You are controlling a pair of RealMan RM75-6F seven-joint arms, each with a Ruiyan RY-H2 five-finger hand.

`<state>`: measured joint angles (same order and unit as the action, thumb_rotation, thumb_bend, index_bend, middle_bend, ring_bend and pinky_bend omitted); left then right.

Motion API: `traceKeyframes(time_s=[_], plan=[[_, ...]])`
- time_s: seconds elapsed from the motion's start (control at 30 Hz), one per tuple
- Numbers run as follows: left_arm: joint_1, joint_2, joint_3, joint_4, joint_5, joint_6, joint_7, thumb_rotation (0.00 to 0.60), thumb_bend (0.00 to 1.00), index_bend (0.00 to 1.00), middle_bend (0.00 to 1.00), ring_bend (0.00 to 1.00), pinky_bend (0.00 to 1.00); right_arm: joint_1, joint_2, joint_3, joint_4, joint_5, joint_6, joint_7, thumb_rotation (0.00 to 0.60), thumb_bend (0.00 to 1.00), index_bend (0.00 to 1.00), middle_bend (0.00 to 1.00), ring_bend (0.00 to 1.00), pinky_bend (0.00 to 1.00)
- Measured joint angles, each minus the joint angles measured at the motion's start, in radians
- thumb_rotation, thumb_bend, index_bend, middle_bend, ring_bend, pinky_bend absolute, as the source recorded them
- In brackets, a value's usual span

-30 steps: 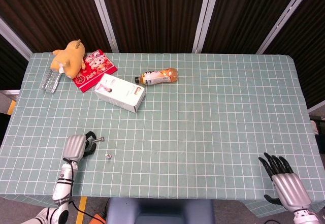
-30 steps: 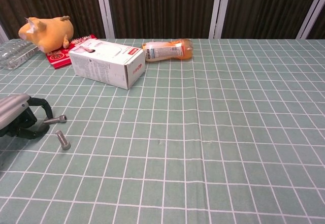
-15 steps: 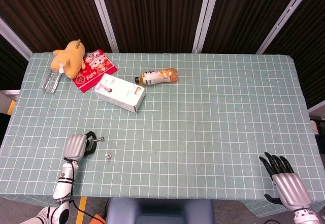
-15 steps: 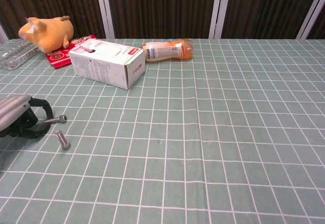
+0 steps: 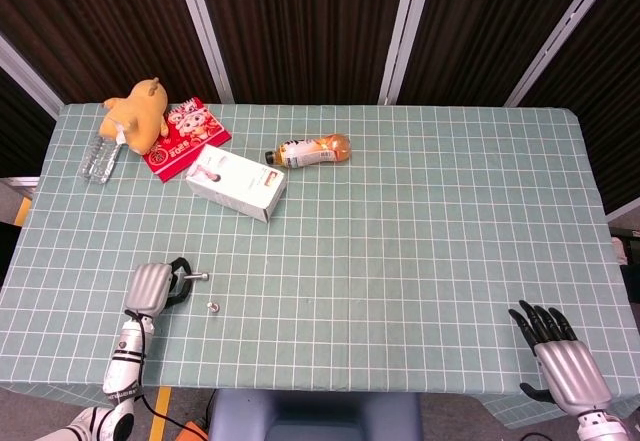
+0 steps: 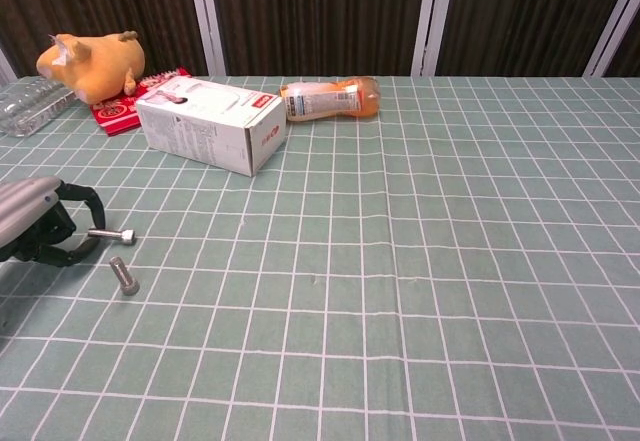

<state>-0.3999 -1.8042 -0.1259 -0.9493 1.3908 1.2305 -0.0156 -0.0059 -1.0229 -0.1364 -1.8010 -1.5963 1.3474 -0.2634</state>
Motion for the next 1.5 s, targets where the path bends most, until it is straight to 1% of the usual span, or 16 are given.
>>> traceKeyframes(time_s=[0.17,0.5,0.7,1.0,1.1,1.33,1.5], plan=[[-0.001,0.016,0.001,-0.033,0.009,0.016,0.018,0.600,0.41,0.52,1.00,1.00,1.00,0.001,0.000,0.000,0.000,0.001,-0.001,-0.001,0.600,0.16,0.00,0.00,0.00,0.00],[-0.014,0.041,0.001,-0.118,0.022,0.029,0.105,0.600,0.41,0.52,1.00,1.00,1.00,0.000,0.004,-0.002,-0.001,-0.003,0.000,0.004,0.600,0.16,0.00,0.00,0.00,0.00],[-0.019,0.050,0.000,-0.142,0.017,0.025,0.130,0.600,0.41,0.52,1.00,1.00,1.00,0.001,0.004,-0.001,-0.001,-0.001,-0.001,0.005,0.600,0.16,0.00,0.00,0.00,0.00],[-0.024,0.055,0.000,-0.147,0.007,0.016,0.142,0.600,0.41,0.51,1.00,1.00,1.00,0.001,0.005,-0.001,-0.002,0.000,0.000,0.004,0.600,0.16,0.00,0.00,0.00,0.00],[-0.023,0.058,0.003,-0.150,0.009,0.017,0.142,0.600,0.41,0.48,1.00,1.00,1.00,0.001,0.004,-0.001,-0.002,0.001,-0.002,0.002,0.600,0.16,0.00,0.00,0.00,0.00],[-0.021,0.071,0.012,-0.168,0.021,0.026,0.140,0.600,0.41,0.36,1.00,1.00,1.00,0.000,0.003,-0.001,-0.003,0.000,0.001,0.001,0.600,0.16,0.00,0.00,0.00,0.00],[-0.016,0.093,0.022,-0.195,0.040,0.045,0.147,0.600,0.41,0.32,1.00,1.00,1.00,-0.001,0.002,-0.001,-0.002,-0.001,0.002,0.000,0.600,0.16,0.00,0.00,0.00,0.00]])
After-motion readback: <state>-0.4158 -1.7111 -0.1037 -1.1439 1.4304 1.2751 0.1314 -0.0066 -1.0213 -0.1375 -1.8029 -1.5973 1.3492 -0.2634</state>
